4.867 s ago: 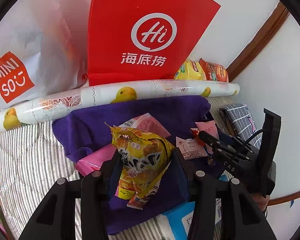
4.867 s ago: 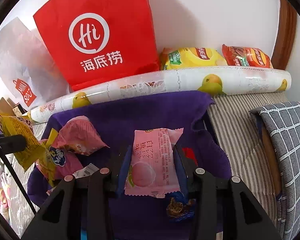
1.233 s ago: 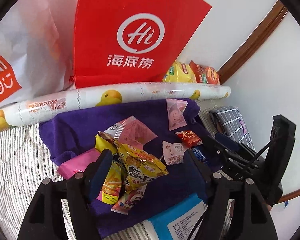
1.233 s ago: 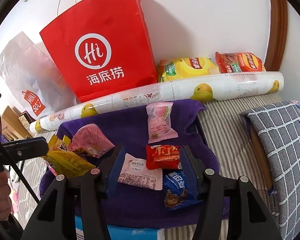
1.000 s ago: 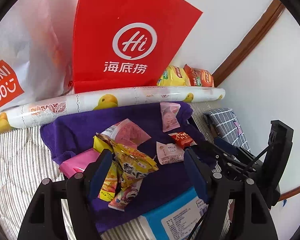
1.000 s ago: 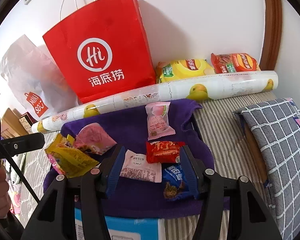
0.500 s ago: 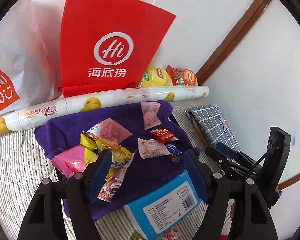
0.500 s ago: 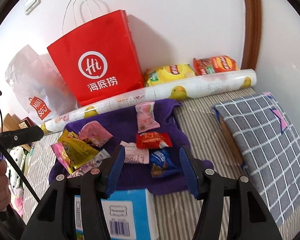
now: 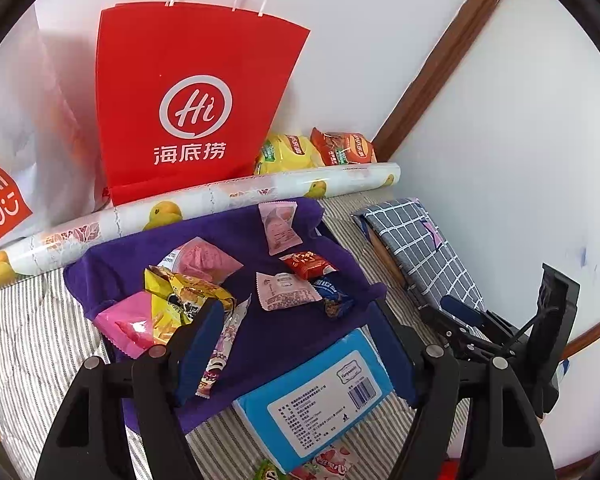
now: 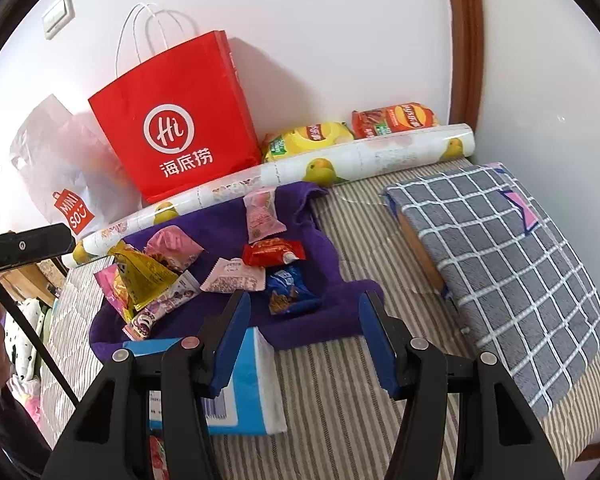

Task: Organize snacks
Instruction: 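Move both tools back to the remaining snacks beside the tissue box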

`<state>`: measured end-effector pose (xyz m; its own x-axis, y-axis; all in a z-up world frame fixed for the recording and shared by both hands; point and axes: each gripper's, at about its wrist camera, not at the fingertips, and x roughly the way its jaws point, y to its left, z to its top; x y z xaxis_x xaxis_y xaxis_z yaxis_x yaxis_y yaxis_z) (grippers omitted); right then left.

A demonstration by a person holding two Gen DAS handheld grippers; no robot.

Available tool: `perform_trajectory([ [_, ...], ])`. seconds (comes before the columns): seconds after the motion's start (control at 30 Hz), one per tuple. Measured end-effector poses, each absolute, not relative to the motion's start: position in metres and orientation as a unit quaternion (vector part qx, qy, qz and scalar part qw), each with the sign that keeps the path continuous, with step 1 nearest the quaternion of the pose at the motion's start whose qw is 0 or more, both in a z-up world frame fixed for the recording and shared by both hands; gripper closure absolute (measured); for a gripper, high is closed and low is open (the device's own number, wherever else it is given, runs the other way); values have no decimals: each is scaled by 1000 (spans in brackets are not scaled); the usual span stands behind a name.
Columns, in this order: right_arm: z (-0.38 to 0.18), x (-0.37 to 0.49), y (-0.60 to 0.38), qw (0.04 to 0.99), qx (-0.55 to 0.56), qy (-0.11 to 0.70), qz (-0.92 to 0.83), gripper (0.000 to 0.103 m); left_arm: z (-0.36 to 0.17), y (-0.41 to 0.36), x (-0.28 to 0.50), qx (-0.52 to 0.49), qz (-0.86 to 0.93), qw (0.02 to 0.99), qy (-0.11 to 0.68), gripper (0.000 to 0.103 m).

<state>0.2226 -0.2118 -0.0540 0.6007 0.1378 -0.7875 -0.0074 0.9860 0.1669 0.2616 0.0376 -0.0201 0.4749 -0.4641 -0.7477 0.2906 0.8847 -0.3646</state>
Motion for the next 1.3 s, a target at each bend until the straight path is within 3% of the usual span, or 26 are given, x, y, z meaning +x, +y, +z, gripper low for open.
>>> perform_trajectory([
  [1.3,-64,177,-184,885,71,446,116,47,-23,51,204,-94,-175,856,477,32],
])
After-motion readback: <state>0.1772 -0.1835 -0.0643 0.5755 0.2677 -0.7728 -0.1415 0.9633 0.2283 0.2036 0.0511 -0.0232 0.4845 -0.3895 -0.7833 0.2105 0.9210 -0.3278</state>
